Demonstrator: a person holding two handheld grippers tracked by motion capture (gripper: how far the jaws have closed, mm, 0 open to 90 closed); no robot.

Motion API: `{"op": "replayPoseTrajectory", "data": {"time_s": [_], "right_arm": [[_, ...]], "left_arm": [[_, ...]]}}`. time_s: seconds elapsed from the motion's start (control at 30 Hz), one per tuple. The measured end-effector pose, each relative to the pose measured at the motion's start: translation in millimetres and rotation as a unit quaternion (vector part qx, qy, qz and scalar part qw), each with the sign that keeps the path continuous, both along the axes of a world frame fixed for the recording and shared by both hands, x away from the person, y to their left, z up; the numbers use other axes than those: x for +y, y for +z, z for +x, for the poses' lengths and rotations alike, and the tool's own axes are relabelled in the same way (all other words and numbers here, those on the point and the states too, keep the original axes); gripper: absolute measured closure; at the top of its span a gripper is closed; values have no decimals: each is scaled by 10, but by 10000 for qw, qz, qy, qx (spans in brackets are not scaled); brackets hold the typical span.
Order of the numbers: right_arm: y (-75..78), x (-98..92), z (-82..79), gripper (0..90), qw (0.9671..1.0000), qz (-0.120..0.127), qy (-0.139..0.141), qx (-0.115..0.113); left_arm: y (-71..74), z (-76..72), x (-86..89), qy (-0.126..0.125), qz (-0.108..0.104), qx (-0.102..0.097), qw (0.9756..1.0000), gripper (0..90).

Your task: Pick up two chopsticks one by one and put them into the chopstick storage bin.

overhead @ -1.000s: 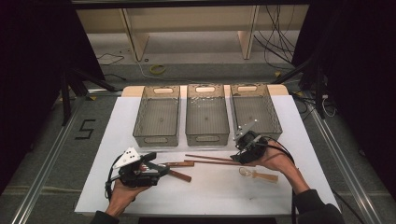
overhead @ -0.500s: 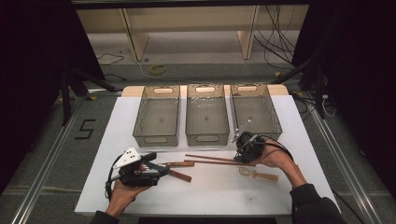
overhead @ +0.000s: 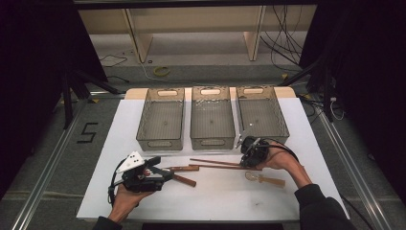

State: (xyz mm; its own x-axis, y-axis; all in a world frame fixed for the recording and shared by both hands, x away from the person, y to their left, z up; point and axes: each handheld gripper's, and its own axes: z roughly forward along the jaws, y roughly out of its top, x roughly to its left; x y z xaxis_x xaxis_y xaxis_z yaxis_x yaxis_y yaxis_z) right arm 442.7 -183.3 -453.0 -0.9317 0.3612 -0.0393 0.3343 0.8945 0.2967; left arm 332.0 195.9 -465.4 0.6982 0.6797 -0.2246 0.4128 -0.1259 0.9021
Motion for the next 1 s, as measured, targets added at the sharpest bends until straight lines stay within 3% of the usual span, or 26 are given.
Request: {"op": "replayPoseTrajectory", "data": {"time_s": [0.53,0.6,1.0], "right_arm": [[-35,87,3,803,9991,-313,266,119],[-35,96,-13,827,9984,-378,430,37],[-8,95,-65,840,9964,-369,735,-200]], "left_arm": [[0,1,-3,27,-7,3,10000,183],[1,1,-1,29,-11,-1,10000,183],[-2,8,-2,7,-6,15,10000,183]]}}
